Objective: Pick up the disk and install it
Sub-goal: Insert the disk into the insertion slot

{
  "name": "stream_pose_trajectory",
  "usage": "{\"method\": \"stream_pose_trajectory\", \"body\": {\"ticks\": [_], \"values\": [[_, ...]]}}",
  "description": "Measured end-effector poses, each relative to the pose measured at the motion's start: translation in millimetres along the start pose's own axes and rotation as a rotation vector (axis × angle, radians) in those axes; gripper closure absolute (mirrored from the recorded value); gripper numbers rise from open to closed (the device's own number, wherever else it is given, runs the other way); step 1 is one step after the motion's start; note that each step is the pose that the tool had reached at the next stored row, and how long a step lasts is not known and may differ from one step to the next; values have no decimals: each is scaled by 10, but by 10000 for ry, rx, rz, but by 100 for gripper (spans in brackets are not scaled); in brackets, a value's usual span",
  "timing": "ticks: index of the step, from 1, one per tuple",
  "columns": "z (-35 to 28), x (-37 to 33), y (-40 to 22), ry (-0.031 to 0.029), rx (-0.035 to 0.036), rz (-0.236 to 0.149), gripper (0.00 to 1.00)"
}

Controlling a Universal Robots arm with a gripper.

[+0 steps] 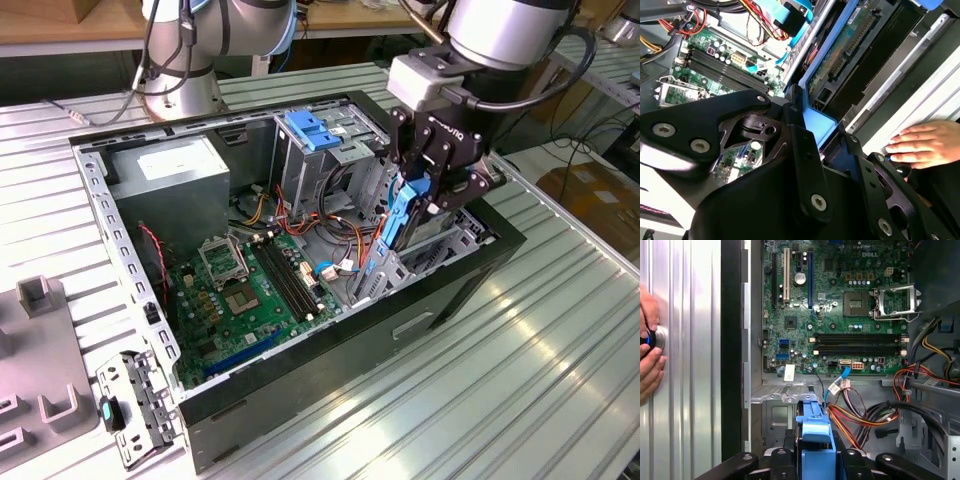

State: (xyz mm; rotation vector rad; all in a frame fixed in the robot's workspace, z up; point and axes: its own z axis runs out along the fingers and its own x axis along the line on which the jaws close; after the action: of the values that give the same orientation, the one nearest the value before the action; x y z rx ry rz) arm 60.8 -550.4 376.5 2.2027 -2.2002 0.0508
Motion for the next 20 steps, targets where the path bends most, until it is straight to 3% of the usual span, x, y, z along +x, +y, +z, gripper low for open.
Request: {"method": "stream_pose_trajectory", "body": {"ticks": [9,12,15,16,17,18,20], "values": [[3,0,0,7,-2,-1,62],[4,0,0,7,-2,0,50],[15,-1,0,4,-1,0,50],[40,-2,0,7,-1,0,51],[71,-3,0,8,-1,0,64],[104,-4,0,8,-1,0,70],[145,-6,0,6,3,-3,76]]}}
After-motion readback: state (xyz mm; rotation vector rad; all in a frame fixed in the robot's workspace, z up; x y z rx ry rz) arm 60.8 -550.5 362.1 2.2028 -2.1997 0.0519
